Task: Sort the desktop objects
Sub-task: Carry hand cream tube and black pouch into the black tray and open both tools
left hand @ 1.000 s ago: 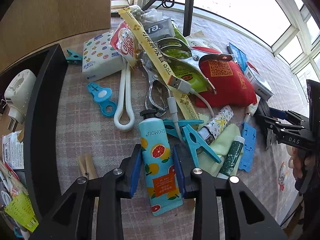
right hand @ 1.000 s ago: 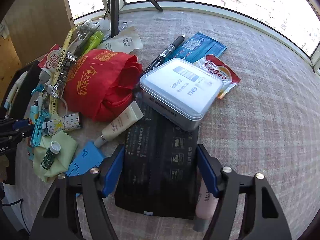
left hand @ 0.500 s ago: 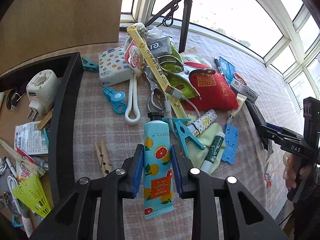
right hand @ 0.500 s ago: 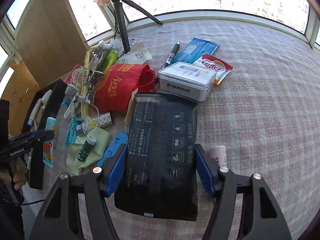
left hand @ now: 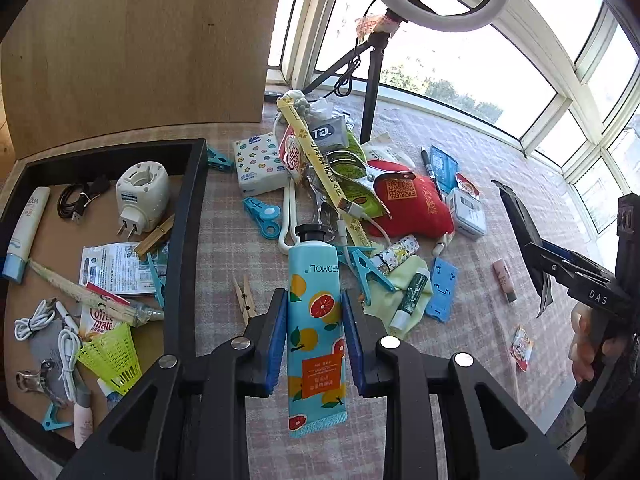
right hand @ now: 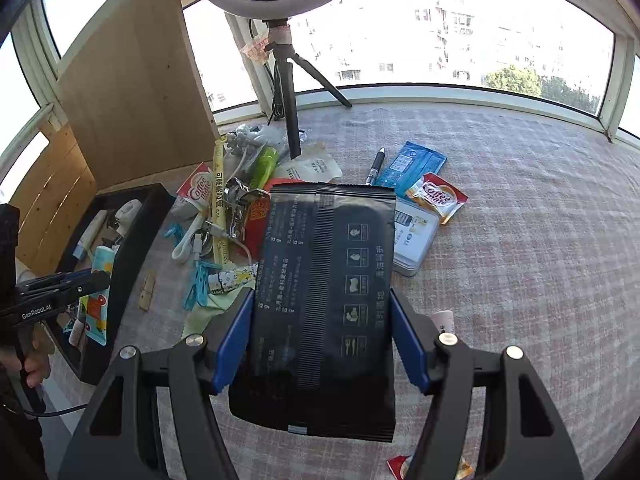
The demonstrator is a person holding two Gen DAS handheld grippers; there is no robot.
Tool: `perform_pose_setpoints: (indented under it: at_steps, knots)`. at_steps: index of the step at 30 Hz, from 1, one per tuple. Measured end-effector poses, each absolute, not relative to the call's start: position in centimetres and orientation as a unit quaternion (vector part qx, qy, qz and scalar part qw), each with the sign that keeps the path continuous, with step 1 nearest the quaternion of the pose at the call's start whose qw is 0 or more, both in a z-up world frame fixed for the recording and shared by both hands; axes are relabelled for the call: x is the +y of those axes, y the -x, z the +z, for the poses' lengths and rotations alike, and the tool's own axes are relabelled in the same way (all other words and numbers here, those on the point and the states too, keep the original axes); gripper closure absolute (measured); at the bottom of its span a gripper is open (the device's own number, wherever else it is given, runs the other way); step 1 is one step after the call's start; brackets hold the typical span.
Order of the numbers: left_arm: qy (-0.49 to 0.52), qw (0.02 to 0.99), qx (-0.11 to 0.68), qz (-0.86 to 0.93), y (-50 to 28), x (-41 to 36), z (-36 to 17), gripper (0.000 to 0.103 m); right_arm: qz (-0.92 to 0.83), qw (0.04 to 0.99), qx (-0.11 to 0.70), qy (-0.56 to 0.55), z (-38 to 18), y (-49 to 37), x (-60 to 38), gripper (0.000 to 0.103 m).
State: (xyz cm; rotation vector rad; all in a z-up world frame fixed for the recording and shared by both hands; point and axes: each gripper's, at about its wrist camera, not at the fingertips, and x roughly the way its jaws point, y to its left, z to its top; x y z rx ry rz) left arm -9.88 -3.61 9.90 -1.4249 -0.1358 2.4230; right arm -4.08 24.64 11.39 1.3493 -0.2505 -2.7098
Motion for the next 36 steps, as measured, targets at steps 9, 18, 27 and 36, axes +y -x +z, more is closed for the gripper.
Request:
perform_pose_setpoints:
  at_steps: [9,18,27,36]
  knots:
    - [0.467,0.118,-0.059,0.874,7.0,-9.8,12.9,0.078,-0.904,0.119,-0.050,-0.407,14.6,3.6,15.9,0.039]
    - [0.450,0.029,-0.085,0.889,4.2,-20.2,13.8,0.078,-0.897,0.207,-0.015,-0.391,16.5,4.4,3.5,0.039]
    - [0.440,-0.033,-0.105,0.891,2.6,-28.2,13.4,0.078,-0.879,0.268,0.024,-0.394,16.0,4.3,-7.3,0.039]
    - [0.420,-0.061,-0.125,0.897,3.2,-31.2,13.5,0.056,-0.873,0.284,0.048,-0.395,16.3,5.5,-11.8,0.034]
